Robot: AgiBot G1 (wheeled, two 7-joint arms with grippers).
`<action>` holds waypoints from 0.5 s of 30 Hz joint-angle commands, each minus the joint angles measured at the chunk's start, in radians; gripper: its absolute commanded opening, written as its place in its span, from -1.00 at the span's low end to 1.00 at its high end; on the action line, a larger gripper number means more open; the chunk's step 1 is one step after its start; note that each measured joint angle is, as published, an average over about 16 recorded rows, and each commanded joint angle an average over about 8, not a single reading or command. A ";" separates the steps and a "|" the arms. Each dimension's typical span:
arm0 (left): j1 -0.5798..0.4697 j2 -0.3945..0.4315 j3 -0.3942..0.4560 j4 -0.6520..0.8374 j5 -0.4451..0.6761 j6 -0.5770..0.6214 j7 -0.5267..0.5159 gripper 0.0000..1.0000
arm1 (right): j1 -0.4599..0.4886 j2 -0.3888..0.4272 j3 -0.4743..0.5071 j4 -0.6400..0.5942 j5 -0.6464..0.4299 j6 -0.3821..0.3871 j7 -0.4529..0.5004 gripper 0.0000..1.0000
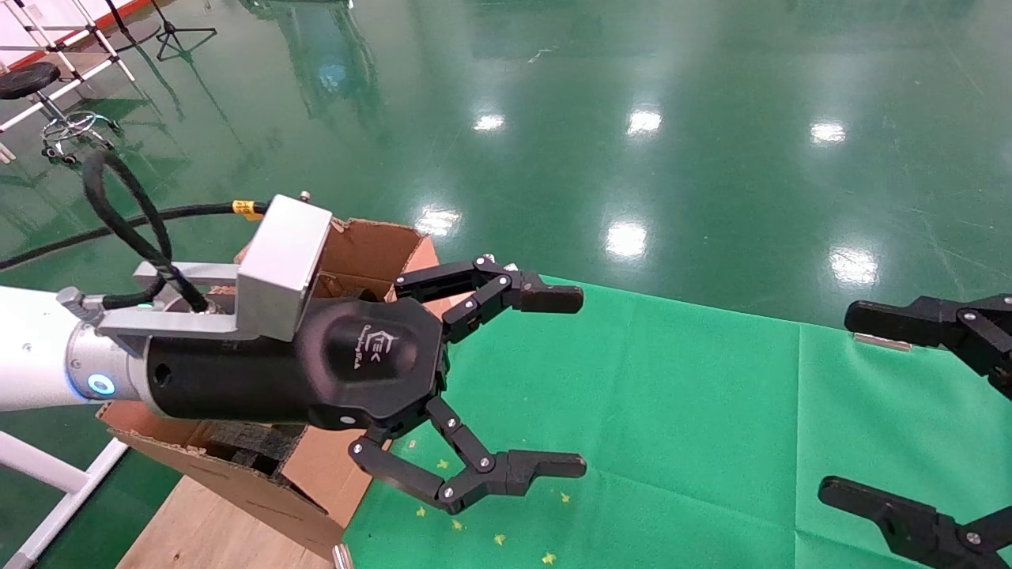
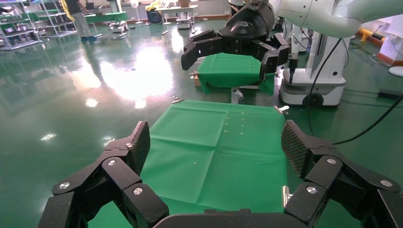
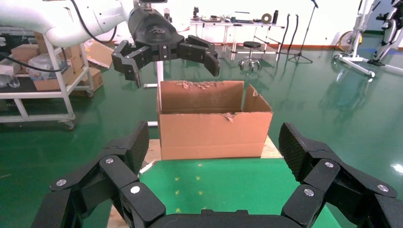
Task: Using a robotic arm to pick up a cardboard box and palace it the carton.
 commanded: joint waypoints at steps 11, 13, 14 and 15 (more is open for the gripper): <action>0.000 0.000 0.000 0.000 0.000 0.000 0.000 1.00 | 0.000 0.000 0.000 0.000 0.000 0.000 0.000 1.00; 0.000 0.000 0.000 0.000 0.000 0.000 0.000 1.00 | 0.000 0.000 0.000 0.000 0.000 0.000 0.000 1.00; 0.000 0.000 0.000 0.000 0.000 0.000 0.000 1.00 | 0.000 0.000 0.000 0.000 0.000 0.000 0.000 1.00; 0.000 0.000 0.000 0.000 0.000 0.000 0.000 1.00 | 0.000 0.000 0.000 0.000 0.000 0.000 0.000 1.00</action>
